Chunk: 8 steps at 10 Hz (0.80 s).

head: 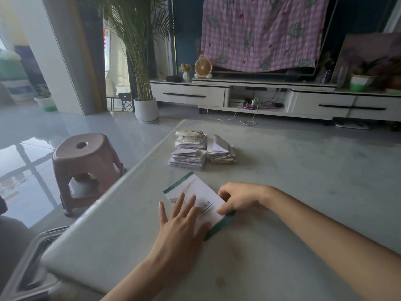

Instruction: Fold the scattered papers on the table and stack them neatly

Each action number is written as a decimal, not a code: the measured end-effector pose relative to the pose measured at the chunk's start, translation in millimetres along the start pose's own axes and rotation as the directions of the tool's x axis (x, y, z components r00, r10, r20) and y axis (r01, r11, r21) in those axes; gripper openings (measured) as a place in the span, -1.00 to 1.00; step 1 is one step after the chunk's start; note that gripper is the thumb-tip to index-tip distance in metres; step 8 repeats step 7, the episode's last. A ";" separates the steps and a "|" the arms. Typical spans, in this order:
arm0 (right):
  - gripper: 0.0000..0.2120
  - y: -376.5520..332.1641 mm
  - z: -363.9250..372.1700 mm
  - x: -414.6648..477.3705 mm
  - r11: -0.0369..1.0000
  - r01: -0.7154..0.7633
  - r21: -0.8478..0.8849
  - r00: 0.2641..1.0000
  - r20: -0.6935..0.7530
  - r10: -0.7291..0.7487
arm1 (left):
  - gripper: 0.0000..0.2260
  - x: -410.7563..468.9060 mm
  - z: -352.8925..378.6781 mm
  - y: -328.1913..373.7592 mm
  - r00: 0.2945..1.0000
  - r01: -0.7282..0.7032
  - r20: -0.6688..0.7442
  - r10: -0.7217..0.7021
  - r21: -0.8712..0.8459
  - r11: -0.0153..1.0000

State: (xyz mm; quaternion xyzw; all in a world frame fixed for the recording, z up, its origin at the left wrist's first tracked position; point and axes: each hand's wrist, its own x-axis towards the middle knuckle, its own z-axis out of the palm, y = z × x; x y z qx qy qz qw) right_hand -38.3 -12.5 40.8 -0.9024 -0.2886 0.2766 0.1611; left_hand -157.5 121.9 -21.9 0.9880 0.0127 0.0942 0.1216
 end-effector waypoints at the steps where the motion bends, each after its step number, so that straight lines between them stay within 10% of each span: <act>1: -0.91 13.5 -12.8 -16.7 0.946 0.084 0.313 0.996 -0.066 -0.066 | -0.41 3.3 1.1 -4.9 0.943 -0.153 -0.322 0.082 -0.204 0.967; 2: -0.91 28.2 -45.0 -11.6 0.739 0.192 0.646 0.947 -0.319 0.033 | -0.62 22.8 -6.0 -9.7 0.775 -0.229 -0.632 0.007 -0.272 0.935; 4: -0.85 31.2 -73.1 69.2 0.559 0.122 0.820 0.794 -0.418 0.441 | -0.74 58.4 23.1 2.4 0.788 -0.213 -0.614 -0.038 -0.330 0.920; 8: -0.63 34.3 -53.4 95.6 0.762 -0.105 0.639 0.740 -0.462 0.489 | -0.79 62.4 26.9 4.4 0.726 -0.281 -0.687 0.035 -0.250 0.927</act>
